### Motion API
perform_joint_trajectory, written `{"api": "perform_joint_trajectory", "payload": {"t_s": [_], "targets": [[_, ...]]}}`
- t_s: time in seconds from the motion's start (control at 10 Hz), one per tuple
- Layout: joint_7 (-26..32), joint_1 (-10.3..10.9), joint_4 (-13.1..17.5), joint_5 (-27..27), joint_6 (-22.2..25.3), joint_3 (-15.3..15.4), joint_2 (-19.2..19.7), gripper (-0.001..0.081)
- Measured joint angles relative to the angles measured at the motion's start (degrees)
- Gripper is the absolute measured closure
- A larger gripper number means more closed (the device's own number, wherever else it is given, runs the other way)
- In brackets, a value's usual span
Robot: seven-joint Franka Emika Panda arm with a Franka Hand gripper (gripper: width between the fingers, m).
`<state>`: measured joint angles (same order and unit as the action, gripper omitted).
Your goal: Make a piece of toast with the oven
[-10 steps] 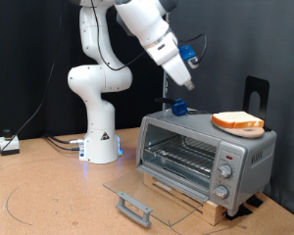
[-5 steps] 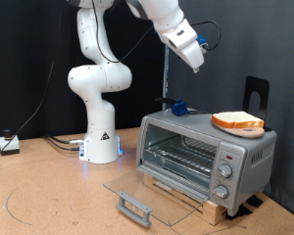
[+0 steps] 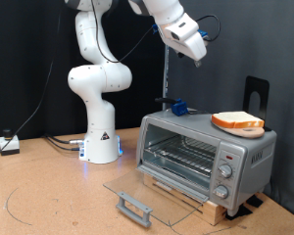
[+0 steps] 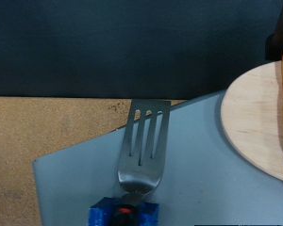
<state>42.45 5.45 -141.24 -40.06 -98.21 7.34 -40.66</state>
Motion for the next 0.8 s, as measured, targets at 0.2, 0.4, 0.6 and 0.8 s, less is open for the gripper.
{"api": "perform_joint_trajectory", "payload": {"t_s": [0.2, 0.4, 0.6, 0.8], "targets": [[-4.1, -0.3, -3.8, 0.0, -2.1, 1.7, -6.2, -0.0001], [-9.5, -1.0, -8.3, 0.0, -2.4, 2.7, -12.2, -0.0001], [-11.6, -1.7, -12.4, 0.2, -2.4, 2.5, -16.9, -0.0001], [-11.5, -2.8, -14.9, 1.2, -2.4, 2.1, -19.4, -0.0001]]}}
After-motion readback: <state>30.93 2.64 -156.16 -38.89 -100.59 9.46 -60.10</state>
